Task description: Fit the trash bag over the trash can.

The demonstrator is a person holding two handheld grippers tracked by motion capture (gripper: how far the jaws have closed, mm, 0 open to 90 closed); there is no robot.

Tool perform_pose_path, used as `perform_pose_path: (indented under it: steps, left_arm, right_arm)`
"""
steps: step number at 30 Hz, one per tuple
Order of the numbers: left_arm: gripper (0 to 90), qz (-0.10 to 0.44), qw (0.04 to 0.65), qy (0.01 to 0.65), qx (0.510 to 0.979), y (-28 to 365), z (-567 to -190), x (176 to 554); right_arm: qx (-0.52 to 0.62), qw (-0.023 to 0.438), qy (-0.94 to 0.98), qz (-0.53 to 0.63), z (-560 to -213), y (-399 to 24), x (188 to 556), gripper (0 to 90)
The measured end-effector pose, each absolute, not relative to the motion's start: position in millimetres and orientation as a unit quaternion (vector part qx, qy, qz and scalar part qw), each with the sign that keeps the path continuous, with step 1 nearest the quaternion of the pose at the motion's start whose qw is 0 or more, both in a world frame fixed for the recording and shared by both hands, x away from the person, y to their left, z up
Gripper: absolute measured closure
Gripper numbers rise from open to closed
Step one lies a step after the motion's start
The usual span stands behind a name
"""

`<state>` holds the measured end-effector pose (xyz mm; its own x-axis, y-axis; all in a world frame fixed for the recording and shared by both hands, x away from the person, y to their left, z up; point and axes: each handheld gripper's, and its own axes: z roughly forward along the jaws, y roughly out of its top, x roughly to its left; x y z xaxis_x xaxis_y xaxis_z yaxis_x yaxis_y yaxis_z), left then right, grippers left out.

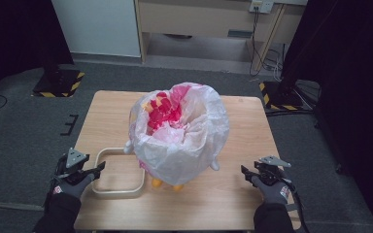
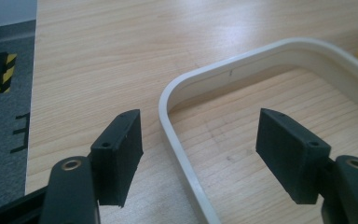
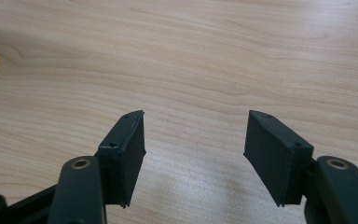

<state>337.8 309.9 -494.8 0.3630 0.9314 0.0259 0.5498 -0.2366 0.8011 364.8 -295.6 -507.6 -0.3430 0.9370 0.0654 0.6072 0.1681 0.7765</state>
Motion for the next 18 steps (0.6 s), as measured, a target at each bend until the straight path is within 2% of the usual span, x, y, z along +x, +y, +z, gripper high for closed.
perform_pose_path:
  steps: [11,18]
  left_arm:
    - [33.8,0.262,0.348,0.468,0.769,312.9,-504.9,366.6]
    - [35.4,0.263,0.354,0.467,0.766,316.5,-504.8,372.5]
  right_arm:
    - [0.525,0.22,0.736,0.366,-507.6,-293.2,370.6,38.2]
    - [0.517,0.221,0.742,0.365,-506.8,-293.0,371.5,38.6]
